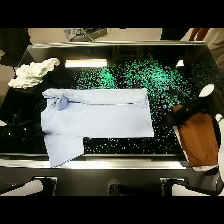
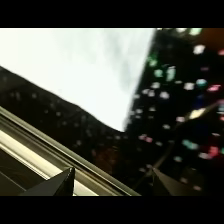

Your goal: Fold the shirts.

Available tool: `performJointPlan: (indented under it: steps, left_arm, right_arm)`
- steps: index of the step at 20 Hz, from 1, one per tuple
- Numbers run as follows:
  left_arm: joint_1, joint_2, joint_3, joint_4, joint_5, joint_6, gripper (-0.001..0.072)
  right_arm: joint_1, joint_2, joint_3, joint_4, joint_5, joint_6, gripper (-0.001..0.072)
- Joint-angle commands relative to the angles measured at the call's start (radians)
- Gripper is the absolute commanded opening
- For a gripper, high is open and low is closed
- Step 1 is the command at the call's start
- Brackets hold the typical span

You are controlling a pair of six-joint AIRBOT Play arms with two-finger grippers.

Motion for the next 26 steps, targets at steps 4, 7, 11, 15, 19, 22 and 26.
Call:
performJointPlan:
  steps: [4,7,11,15,19,22,26]
  left_arm:
    - [-0.001,0.011,0.0,-0.002,0.001,0.009,0.004]
    - [-0.001,0.014,0.0,-0.002,-0.049,0.07,0.004]
    - [-0.001,0.014,0.002,-0.002,-0.046,0.072,0.004]
    - [-0.001,0.013,0.021,-0.002,-0.045,0.071,0.004]
    - [-0.001,0.014,0.137,-0.007,-0.116,0.068,0.0036]
    - [-0.018,0.076,0.314,-0.074,-0.151,-0.011,0.0034]
    - [-0.105,0.253,0.653,-0.239,0.063,-0.047,0.0035]
  right_arm:
    - [0.007,0.047,-0.326,0.133,-0.306,0.043,0.0577]
    - [0.007,0.031,-0.359,0.254,-0.409,0.043,0.0576]
    - [0.008,-0.031,-0.359,0.299,-0.42,0.045,0.0553]
    - [0.008,-0.069,-0.359,0.299,-0.407,0.074,0.0297]
    - [0.008,-0.059,-0.327,0.316,-0.353,-0.048,0.0054]
    - [0.007,0.029,-0.151,0.315,-0.28,-0.12,0.0054]
    - [0.007,0.23,0.344,0.208,-0.301,-0.193,0.0055]
